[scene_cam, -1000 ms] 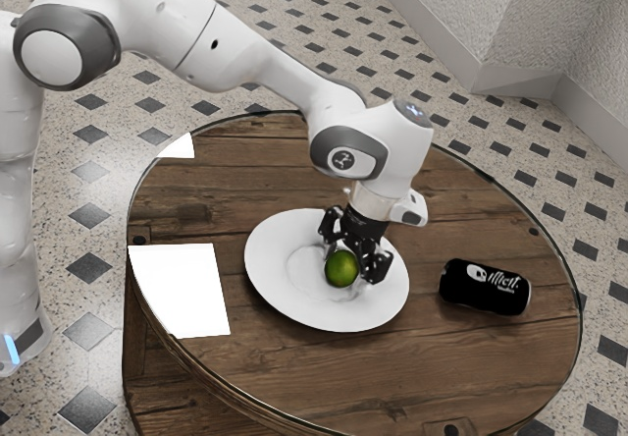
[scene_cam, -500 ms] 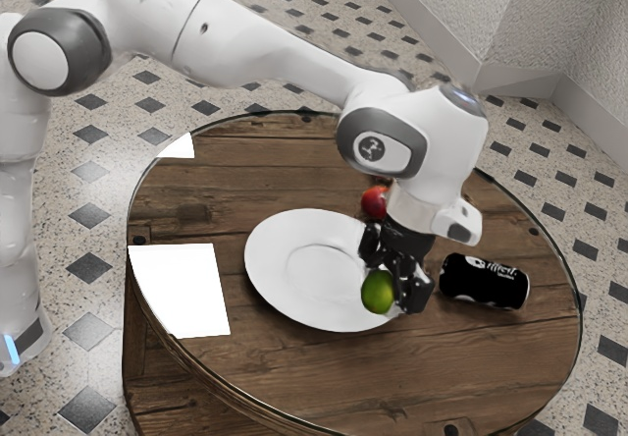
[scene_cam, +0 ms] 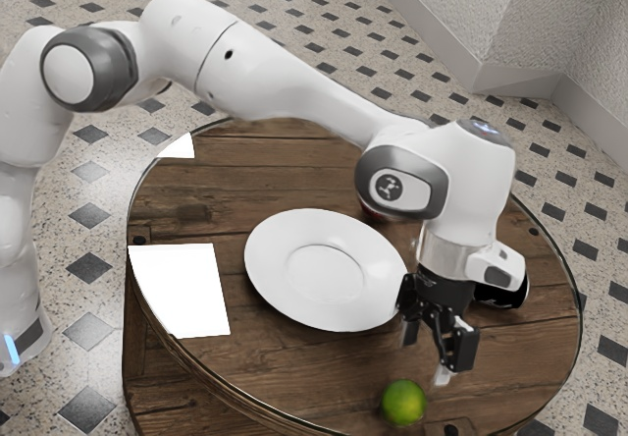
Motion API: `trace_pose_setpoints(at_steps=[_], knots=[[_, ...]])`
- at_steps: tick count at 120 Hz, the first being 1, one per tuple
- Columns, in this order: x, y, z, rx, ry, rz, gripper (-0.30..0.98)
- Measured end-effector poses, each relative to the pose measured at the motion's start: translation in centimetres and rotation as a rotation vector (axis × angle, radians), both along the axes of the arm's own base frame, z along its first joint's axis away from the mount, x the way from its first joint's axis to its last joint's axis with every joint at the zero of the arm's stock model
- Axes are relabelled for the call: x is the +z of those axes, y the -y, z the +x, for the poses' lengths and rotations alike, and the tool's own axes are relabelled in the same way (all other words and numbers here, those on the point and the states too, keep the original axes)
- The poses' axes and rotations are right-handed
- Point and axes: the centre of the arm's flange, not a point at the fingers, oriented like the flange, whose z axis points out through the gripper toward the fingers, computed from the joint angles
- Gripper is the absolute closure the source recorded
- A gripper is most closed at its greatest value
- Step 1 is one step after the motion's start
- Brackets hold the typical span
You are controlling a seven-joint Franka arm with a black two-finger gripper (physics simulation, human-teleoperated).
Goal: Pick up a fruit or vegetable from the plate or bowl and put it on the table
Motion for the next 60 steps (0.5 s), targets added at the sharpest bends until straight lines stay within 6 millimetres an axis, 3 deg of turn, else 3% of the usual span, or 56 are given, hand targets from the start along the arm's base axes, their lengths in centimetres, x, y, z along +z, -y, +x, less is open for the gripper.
trace_pose_setpoints(at_steps=[2, 6, 11, 15, 19, 23, 27, 32, 44, 60], knots=[[0.9, -0.4, 0.0, 0.006, 0.012, 0.001, 0.04], [4.6, -2.3, -0.4, 0.038, 0.065, 0.019, 0.03], [11.6, -8.8, -1.3, 0.161, 0.151, 0.075, 0.03], [15.4, -15.4, -2.2, 0.281, 0.175, 0.118, 0.02], [17.5, -21.9, -3.0, 0.397, 0.165, 0.151, 0.02], [18.3, -27.9, -3.6, 0.499, 0.139, 0.180, 0.01], [18.6, -31.9, -4.3, 0.555, 0.112, 0.200, 0.01], [18.6, -32.9, -4.9, 0.532, 0.092, 0.215, 0.01], [17.5, -30.2, -5.7, 0.378, 0.052, 0.238, 0.00], [16.4, -32.4, -5.9, 0.306, 0.015, 0.255, 0.00]])
